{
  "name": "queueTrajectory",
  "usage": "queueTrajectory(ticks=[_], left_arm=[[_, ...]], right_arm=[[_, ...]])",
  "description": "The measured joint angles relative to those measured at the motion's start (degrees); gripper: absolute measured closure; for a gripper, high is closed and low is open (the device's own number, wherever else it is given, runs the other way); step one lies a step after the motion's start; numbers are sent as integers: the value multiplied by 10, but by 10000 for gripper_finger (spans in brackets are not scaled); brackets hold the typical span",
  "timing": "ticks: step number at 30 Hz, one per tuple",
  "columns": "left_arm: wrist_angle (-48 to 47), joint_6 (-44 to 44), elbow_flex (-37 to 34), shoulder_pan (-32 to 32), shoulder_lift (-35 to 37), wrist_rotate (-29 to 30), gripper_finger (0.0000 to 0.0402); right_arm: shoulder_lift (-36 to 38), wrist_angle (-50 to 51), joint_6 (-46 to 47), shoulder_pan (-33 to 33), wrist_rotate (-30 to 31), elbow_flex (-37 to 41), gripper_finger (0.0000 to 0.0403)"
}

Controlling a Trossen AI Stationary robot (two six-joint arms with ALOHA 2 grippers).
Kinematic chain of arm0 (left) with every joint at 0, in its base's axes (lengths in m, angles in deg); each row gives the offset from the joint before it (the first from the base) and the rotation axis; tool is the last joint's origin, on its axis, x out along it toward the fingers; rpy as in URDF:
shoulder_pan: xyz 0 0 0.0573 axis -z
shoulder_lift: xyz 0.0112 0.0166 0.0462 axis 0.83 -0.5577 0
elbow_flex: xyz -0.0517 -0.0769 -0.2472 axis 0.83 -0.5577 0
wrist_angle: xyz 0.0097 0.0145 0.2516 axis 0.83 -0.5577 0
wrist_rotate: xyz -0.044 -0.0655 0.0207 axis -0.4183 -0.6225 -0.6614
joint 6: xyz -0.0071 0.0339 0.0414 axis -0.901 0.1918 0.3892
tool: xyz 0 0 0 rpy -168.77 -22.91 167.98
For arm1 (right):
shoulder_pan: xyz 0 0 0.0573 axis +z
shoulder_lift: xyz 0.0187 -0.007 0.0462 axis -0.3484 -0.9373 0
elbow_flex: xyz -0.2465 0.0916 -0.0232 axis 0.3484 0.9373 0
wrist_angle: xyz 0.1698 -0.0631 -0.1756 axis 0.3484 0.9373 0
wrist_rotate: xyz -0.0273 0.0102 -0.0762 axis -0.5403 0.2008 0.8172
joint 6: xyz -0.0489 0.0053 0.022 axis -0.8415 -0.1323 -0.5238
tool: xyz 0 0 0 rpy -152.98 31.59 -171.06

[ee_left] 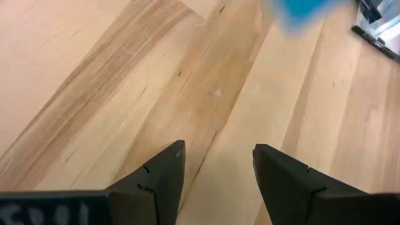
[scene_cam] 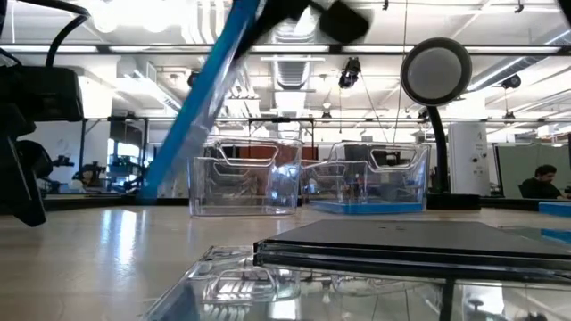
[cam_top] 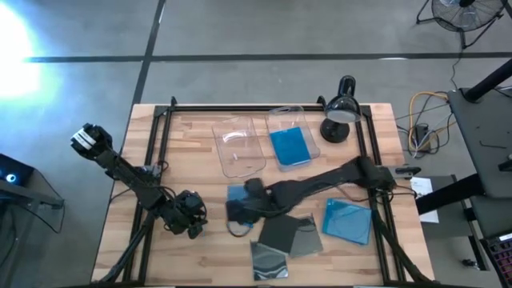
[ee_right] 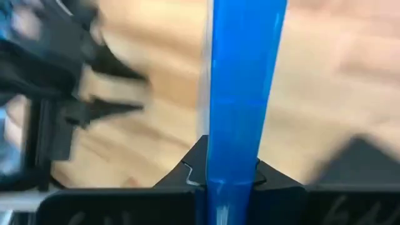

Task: Pick & place jewel cases by type
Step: Put the blue CD case into the right transparent bin

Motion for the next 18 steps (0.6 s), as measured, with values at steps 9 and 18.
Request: queueTrajectory(ticks=[9,18], left_arm=[[5,-30,-13,0,1,15,232],[24,-54,-18,0,1,11,232]], right_arm=[[138,330,388,40,363,29,389],[159,342,369,-115,354,165,389]])
